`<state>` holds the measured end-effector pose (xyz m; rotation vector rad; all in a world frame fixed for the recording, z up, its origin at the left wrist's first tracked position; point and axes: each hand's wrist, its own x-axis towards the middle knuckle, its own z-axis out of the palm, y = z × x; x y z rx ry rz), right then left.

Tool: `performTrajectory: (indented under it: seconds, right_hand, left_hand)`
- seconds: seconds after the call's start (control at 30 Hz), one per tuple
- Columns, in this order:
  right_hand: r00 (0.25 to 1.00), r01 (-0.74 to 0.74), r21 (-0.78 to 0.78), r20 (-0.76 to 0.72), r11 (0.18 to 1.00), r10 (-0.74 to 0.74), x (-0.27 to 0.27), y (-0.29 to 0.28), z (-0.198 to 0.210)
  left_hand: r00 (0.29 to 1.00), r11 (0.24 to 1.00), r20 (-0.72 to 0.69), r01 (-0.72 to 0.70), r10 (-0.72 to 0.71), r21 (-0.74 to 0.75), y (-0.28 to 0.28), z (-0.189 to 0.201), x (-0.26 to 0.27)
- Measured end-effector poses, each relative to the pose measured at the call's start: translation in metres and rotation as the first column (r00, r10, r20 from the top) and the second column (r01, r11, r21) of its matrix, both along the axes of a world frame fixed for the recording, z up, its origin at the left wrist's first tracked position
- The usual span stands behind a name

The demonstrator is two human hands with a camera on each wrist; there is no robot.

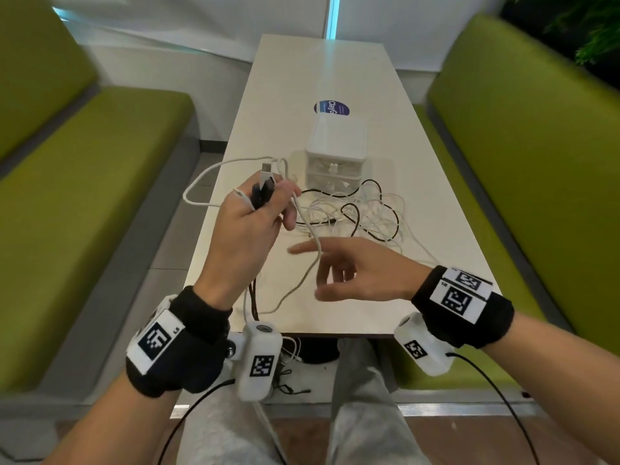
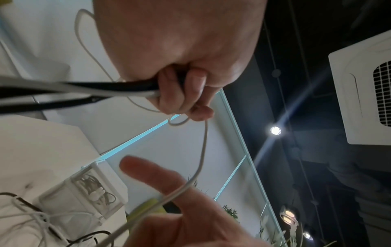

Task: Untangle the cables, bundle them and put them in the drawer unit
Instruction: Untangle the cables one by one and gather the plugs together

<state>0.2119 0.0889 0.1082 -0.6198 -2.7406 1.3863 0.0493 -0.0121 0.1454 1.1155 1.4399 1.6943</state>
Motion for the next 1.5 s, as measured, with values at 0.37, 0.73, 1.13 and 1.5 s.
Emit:
performTrajectory:
  seconds: [0.37, 0.73, 1.13, 1.5]
  right_hand:
    - [0.941, -0.055, 0.101, 0.338, 0.993, 0.018, 0.024, 0.006, -0.005]
    - [0.806, -0.162, -0.223, 0.532, 0.961, 0.26, 0.041, 0.002, -0.037]
    - [0.788, -0.139, 0.242, 0.615, 0.96, -0.041, 0.029, 0.011, -0.034]
    - [0.997, -0.024, 0.083, 0.071, 0.996, 0.018, -0.041, -0.032, -0.004]
  left_hand:
    - [0.978, 0.995, -0.191, -0.095, 0.088, -0.025, -0.006, -0.003, -0.015]
    - [0.98, 0.996, -0.183, -0.088, 0.082, -0.023, -0.01, -0.005, -0.01]
    - [0.951, 0.989, -0.29, 0.074, -0.109, -0.129, -0.012, -0.009, -0.009]
    - [0.976, 0.977, -0.061, 0.205, -0.209, -0.065, -0.005, 0.005, 0.002]
